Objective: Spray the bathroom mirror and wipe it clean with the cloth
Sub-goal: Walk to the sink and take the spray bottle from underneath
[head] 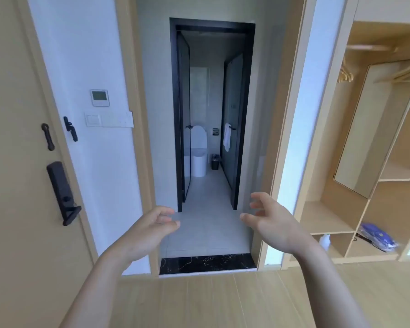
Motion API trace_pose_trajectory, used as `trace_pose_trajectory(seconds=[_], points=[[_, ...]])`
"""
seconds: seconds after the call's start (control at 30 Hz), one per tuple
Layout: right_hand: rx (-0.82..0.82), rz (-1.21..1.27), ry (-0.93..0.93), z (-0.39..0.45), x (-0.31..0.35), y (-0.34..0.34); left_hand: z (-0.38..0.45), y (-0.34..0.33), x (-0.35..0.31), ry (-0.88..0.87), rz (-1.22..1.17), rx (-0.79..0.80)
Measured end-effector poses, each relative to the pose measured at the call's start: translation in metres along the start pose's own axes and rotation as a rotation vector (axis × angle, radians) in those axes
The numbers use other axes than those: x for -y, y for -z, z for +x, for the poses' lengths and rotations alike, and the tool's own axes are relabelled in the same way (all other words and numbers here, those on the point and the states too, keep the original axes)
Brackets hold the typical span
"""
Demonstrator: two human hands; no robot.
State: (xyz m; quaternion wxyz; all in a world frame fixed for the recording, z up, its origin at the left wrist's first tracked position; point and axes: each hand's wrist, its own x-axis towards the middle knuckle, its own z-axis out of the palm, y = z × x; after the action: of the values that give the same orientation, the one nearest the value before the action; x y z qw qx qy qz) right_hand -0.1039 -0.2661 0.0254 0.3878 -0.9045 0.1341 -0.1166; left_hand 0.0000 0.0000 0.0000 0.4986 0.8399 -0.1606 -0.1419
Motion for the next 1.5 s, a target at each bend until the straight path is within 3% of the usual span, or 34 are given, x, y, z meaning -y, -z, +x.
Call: trace_pose_trajectory(seconds=[0.27, 0.43, 0.77, 1.13, 1.33, 1.5], points=[[0.017, -0.022, -0.021, 0.104, -0.069, 0.046, 0.108, -0.065, -0.046, -0.015, 0.006, 0.029], [0.035, -0.007, 0.019, 0.185, -0.101, 0.066, 0.174, -0.089, -0.062, 0.005, -0.011, -0.063], [0.2, 0.057, -0.059, 0.333, -0.16, 0.031, 0.311, -0.102, -0.06, 0.122, 0.016, -0.082], [0.081, 0.075, -0.076, 0.517, -0.163, 0.027, 0.514, -0.066, -0.067, 0.058, 0.015, -0.095], [0.104, 0.102, -0.134, 0.595, -0.205, 0.018, 0.618, -0.09, -0.064, 0.062, 0.033, 0.046], [0.116, 0.115, -0.131, 0.684, -0.246, 0.021, 0.717, -0.111, -0.06, 0.097, 0.068, 0.045]])
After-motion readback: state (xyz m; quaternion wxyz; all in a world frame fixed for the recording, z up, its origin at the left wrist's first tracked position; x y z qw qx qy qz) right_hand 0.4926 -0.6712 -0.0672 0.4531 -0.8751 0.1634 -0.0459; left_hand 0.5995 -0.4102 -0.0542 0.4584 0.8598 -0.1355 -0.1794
